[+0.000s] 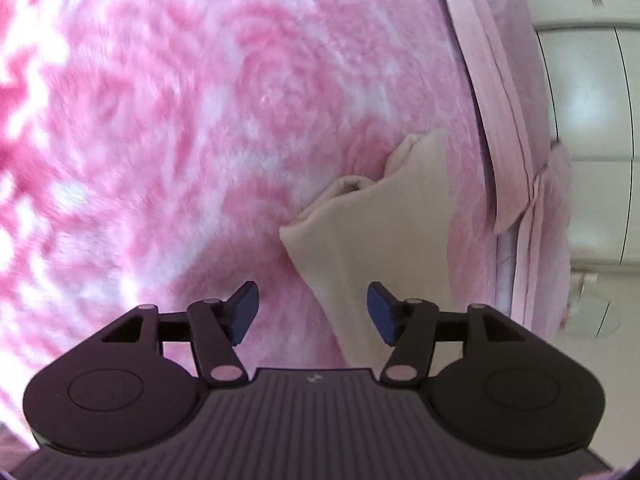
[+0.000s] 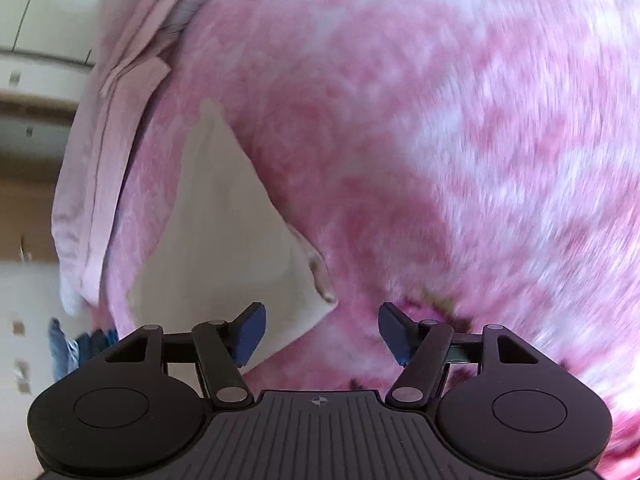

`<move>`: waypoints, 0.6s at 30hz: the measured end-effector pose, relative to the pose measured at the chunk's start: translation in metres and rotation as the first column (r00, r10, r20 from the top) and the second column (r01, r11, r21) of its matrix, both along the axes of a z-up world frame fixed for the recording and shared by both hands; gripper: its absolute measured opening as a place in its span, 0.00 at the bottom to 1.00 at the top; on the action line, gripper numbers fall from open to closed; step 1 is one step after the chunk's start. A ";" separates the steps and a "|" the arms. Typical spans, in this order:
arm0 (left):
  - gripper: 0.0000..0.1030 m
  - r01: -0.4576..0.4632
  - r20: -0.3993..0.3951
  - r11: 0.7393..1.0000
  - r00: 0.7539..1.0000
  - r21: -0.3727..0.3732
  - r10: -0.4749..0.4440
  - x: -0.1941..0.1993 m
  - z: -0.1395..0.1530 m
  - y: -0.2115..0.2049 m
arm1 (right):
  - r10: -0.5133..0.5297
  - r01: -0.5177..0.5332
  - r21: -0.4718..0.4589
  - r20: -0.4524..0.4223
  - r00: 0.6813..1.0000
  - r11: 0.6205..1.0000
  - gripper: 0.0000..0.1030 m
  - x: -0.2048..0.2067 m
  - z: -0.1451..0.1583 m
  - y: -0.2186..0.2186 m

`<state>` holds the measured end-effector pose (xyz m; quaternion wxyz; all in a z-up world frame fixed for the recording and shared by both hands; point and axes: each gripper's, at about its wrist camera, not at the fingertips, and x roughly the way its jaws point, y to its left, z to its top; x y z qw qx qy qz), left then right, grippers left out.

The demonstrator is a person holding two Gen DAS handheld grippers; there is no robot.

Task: Fold clothes
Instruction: 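Fold the held hem over the sweater body with both grippers and release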

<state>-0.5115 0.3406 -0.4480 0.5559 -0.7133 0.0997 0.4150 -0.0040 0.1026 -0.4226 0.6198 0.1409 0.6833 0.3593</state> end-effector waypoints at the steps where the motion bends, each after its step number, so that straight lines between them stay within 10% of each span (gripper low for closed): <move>1: 0.45 -0.014 0.004 1.000 1.000 0.017 0.014 0.002 -0.004 0.004 | -0.027 0.028 0.011 -0.015 1.000 1.000 0.64 -0.001 -0.006 0.002; 2: 0.14 -0.024 0.009 0.999 1.000 0.039 0.024 0.004 -0.007 0.009 | -0.058 0.058 0.012 -0.025 0.998 0.998 0.55 -0.001 -0.010 0.003; 4: 0.04 -0.004 0.017 0.998 1.000 0.059 0.003 0.007 -0.011 0.019 | -0.103 0.103 0.004 -0.033 0.994 0.995 0.07 -0.002 -0.014 0.005; 12: 0.03 0.246 -0.073 0.955 0.969 0.164 -0.237 0.008 0.013 0.071 | -0.127 0.127 -0.020 -0.001 0.992 0.992 0.07 -0.024 0.000 0.003; 18: 0.08 0.486 -0.200 0.852 0.870 0.193 -0.451 0.019 0.018 0.119 | -0.193 0.192 -0.037 -0.044 0.980 0.981 0.08 -0.081 -0.002 -0.015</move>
